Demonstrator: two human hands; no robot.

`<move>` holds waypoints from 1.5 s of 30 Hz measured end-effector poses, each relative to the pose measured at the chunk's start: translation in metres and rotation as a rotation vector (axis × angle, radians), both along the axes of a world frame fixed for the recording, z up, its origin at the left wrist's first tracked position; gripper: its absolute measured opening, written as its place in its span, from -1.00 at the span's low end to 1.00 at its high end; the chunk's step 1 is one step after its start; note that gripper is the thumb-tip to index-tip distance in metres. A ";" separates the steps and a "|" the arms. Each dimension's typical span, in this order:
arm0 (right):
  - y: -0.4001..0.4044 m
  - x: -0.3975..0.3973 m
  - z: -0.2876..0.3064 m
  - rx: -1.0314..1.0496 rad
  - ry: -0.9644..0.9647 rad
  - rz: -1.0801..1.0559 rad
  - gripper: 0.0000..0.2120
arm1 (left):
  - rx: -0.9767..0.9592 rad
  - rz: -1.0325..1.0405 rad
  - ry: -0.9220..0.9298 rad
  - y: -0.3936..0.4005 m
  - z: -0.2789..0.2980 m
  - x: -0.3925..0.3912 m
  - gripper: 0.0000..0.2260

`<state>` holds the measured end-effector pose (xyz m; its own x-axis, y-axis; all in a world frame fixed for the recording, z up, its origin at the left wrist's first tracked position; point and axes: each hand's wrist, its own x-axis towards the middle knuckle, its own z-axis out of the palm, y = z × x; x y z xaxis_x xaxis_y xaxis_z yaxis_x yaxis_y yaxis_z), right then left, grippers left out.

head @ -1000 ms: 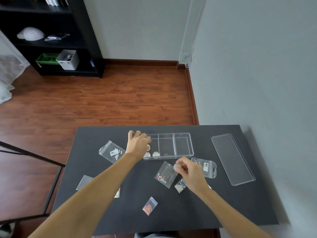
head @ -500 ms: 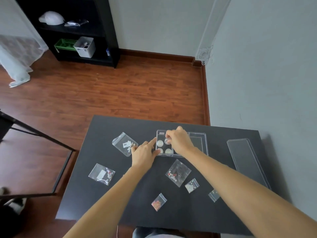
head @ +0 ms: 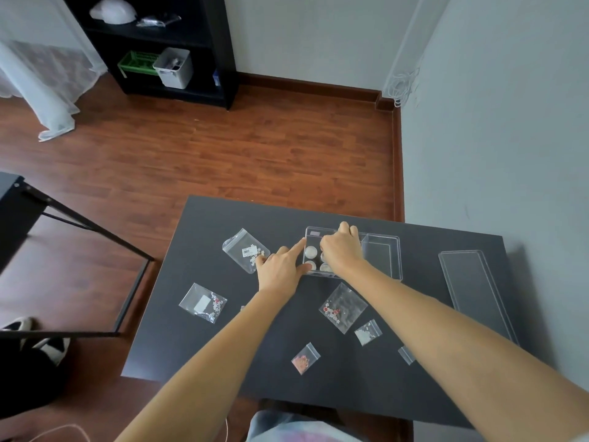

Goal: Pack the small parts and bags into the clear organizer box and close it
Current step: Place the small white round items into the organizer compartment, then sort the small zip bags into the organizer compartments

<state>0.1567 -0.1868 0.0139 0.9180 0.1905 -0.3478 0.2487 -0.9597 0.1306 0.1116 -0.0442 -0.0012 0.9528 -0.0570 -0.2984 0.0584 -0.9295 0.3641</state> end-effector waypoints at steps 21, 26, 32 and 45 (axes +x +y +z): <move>-0.146 -0.153 0.004 0.611 -0.204 -0.551 -0.92 | -0.134 -0.089 -0.180 -0.031 -0.012 -0.078 -0.93; -0.168 -0.198 -0.014 0.534 -0.143 -0.747 -0.87 | -0.075 -0.507 -0.052 -0.077 -0.014 -0.090 -0.79; -0.164 -0.211 -0.028 0.533 -0.063 -0.882 -0.57 | 0.014 -0.783 0.015 -0.113 -0.016 -0.087 -0.50; -0.161 -0.205 -0.031 0.637 0.021 -0.890 -0.78 | 0.062 -0.775 0.132 -0.131 -0.010 -0.073 -0.79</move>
<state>-0.0483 -0.3476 -0.0168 0.8112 -0.3879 -0.4377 -0.5710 -0.6871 -0.4493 0.0383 -0.1756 -0.0109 0.6050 -0.6698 -0.4306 -0.5750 -0.7416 0.3457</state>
